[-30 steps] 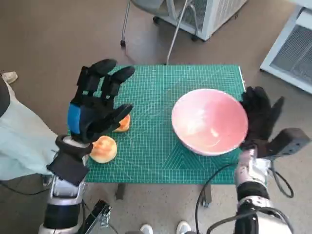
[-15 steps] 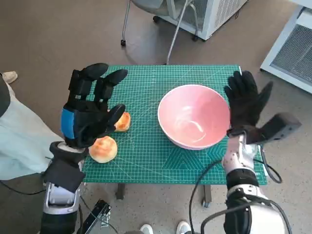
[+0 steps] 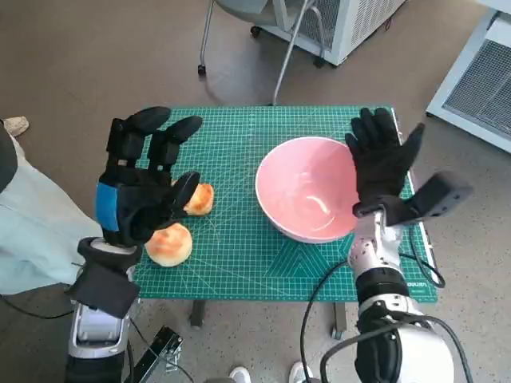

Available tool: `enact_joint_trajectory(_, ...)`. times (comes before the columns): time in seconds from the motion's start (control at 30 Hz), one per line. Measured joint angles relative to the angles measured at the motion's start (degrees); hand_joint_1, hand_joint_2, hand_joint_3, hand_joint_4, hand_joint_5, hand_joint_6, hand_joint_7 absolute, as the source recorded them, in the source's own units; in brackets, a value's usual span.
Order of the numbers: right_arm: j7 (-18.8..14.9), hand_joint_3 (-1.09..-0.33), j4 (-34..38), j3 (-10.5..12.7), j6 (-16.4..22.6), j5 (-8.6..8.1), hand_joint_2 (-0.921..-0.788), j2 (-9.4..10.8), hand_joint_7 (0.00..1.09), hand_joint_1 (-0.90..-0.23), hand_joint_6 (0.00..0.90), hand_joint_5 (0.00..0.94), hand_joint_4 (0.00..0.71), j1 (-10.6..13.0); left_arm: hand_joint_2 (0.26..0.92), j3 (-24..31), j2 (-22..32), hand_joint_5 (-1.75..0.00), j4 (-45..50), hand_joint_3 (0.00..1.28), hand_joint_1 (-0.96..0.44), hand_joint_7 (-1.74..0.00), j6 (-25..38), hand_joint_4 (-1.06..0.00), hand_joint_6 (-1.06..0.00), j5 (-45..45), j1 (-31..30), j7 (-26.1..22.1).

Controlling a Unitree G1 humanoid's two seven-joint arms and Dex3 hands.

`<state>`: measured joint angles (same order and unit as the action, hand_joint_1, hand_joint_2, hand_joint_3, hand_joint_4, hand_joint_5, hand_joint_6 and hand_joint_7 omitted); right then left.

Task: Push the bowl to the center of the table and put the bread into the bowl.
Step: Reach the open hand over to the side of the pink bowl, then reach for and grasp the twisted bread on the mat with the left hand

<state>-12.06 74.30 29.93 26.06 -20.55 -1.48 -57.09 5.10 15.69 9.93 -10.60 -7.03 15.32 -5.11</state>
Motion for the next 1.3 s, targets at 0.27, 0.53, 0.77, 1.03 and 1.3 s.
enact_joint_trajectory(0.27,0.4,-0.795,0.0,-0.9,-0.4,0.74,-0.921,-0.2,0.67,-0.488,0.094,0.023,0.293,-0.4,0.773,0.6,0.1,-0.96,0.3,0.49,-0.12,-1.11,0.3,0.0,-0.02,-0.3,-1.3,0.1)
enact_joint_trajectory(0.53,-0.1,-0.797,-0.3,-1.6,0.4,0.8,-0.921,-1.6,0.67,-0.479,0.085,0.012,0.277,-0.3,0.771,2.0,1.4,-0.95,0.3,0.5,-0.13,-1.08,0.3,0.0,-0.03,-0.3,-1.9,0.1)
enact_joint_trajectory(0.77,-0.2,-0.797,-2.0,-3.0,4.9,2.4,-0.921,-3.5,0.68,-0.48,0.095,0.015,0.286,0.4,0.81,4.0,3.6,-0.92,0.3,0.42,-0.16,-1.01,0.3,-0.02,-0.05,-0.2,-2.2,-0.5)
enact_joint_trajectory(1.03,0.5,-0.773,-6.2,-6.9,16.6,7.34,-0.921,-5.5,0.69,-0.511,0.122,0.034,0.334,2.9,0.866,6.1,6.5,-0.88,0.3,0.3,-0.16,-0.94,0.4,-0.04,-0.08,0.2,-2.2,-1.7)
enact_joint_trajectory(1.3,0.0,-0.768,-13.8,-12.6,27.9,13.42,-0.921,-7.7,0.7,-0.514,0.065,0.025,0.336,7.5,0.888,7.1,9.2,-0.86,0.0,0.22,-0.16,-0.9,0.8,-0.05,-0.11,0.3,-1.7,-2.6)
